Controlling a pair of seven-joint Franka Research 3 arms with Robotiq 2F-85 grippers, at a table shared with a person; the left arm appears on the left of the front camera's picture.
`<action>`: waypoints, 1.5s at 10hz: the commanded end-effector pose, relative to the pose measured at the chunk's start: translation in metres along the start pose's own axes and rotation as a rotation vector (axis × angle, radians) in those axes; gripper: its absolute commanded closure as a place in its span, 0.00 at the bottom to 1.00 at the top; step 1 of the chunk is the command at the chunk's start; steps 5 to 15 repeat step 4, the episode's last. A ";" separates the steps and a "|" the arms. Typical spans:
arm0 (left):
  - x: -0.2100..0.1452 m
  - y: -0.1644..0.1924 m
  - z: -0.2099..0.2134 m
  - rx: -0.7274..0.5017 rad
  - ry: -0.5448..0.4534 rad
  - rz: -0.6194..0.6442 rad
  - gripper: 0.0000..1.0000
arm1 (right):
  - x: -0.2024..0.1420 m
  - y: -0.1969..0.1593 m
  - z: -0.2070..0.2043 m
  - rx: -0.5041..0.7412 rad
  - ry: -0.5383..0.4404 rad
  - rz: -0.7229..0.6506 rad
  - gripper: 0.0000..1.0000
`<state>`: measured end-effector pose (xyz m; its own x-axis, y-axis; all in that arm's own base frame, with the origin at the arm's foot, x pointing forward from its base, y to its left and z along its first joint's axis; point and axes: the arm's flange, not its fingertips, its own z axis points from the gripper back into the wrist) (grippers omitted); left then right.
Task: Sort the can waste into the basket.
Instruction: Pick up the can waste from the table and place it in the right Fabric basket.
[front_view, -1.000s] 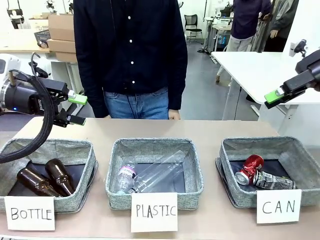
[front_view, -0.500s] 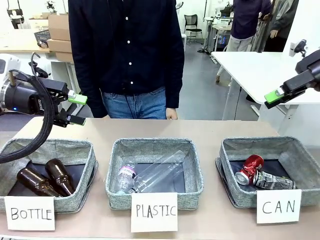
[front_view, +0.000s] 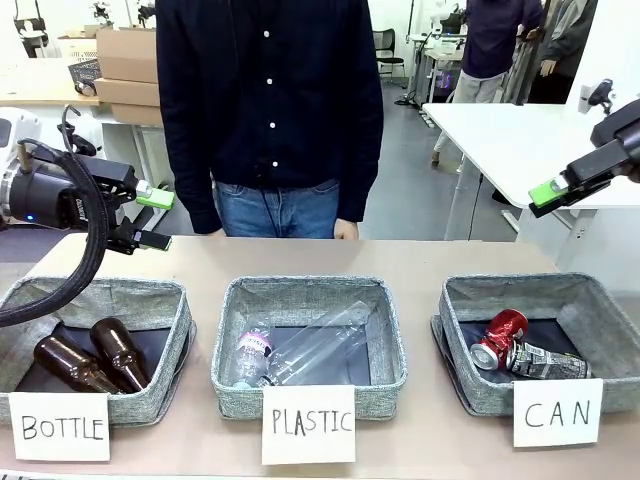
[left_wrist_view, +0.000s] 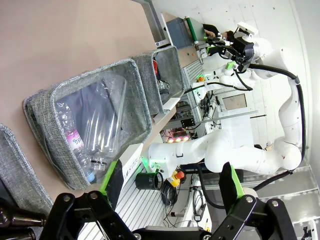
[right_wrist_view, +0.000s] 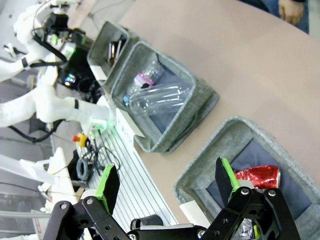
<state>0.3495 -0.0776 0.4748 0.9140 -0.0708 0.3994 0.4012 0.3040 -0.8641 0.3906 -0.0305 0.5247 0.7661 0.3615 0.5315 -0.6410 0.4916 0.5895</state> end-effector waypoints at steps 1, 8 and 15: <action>0.000 -0.001 0.002 0.000 0.005 -0.003 0.00 | -0.004 0.000 -0.002 -0.017 0.003 0.016 0.00; 0.000 -0.001 0.002 0.000 0.005 -0.003 0.00 | -0.004 0.000 -0.002 -0.017 0.003 0.016 0.00; 0.000 -0.001 0.002 0.000 0.005 -0.003 0.00 | -0.004 0.000 -0.002 -0.017 0.003 0.016 0.00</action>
